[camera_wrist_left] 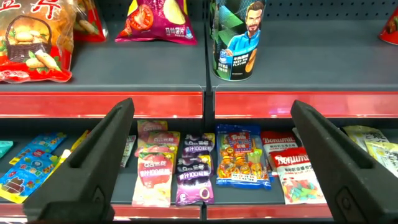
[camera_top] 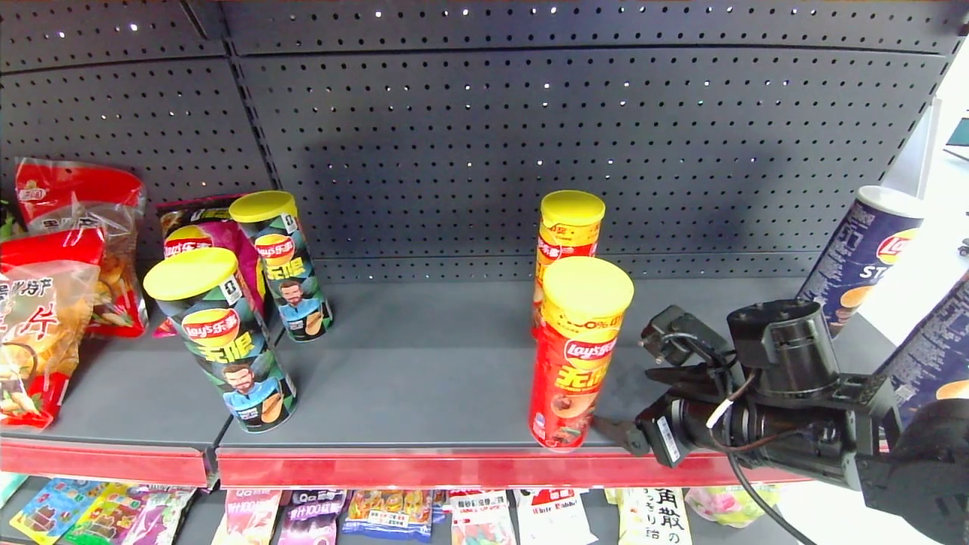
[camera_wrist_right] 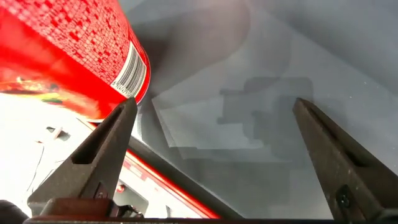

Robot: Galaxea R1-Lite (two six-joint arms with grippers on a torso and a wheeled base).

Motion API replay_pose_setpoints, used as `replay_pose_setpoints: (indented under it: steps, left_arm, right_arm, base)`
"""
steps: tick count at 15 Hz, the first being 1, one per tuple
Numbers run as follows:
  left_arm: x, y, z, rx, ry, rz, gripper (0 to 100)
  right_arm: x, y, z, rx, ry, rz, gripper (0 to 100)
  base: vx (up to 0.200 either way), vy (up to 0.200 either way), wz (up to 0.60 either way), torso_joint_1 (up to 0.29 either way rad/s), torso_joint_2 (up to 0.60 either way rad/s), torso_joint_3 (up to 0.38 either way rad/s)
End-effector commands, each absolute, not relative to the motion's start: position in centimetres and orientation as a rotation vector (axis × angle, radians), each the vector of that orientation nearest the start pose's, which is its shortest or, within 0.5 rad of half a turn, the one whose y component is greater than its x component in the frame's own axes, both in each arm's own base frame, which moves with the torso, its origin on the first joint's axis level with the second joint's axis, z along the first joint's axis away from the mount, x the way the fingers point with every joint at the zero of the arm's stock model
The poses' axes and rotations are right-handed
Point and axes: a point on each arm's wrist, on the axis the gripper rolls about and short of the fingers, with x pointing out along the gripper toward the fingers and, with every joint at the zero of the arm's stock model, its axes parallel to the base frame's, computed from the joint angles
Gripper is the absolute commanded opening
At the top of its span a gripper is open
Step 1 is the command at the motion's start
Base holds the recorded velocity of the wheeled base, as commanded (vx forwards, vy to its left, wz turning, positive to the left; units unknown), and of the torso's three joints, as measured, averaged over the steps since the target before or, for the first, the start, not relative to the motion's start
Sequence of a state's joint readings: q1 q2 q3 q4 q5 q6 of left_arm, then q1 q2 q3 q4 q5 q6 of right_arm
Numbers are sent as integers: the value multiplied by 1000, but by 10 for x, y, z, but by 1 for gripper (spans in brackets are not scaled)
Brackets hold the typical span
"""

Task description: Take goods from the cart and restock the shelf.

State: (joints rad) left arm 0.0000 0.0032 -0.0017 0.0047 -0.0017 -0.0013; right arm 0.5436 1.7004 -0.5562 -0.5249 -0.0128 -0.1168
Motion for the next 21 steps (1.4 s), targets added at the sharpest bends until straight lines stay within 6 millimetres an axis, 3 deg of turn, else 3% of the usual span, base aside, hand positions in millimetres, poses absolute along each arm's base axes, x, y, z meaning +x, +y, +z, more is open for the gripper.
replay_pose_setpoints:
  steps: [1, 4, 6, 8, 10, 12, 16, 21]
  left_arm:
    - [-23, 0, 76, -2, 8, -2, 100]
    - [-23, 0, 76, -2, 8, -2, 100]
    - [-23, 0, 76, -2, 8, -2, 100]
    - [-23, 0, 76, -2, 8, -2, 100]
    - [-23, 0, 76, -2, 8, -2, 100]
    - [-23, 0, 76, -2, 8, -2, 100]
    - [-23, 0, 76, -2, 8, -2, 100]
    - [-23, 0, 76, -2, 8, -2, 100]
  right_arm:
    - [224, 135, 110, -282, 572, 549, 100]
    - [211, 117, 123, -265, 523, 493, 100]
    - [175, 92, 143, -228, 432, 465, 100]
    - [139, 76, 146, -216, 370, 478, 100]
    - [117, 66, 138, -205, 362, 495, 100]
    - [82, 44, 124, -184, 315, 487, 100]
    - [41, 11, 111, -98, 221, 388, 100]
    - [1, 4, 94, -96, 113, 160, 100]
  base:
    - [0, 0, 0, 0, 0, 0]
    - [0, 0, 0, 0, 0, 0]
    - [0, 0, 0, 0, 0, 0]
    - [0, 0, 0, 0, 0, 0]
    - [0, 0, 0, 0, 0, 0]
    - [0, 0, 0, 0, 0, 0]
    - [0, 0, 0, 0, 0, 0]
    - [0, 0, 0, 0, 0, 0]
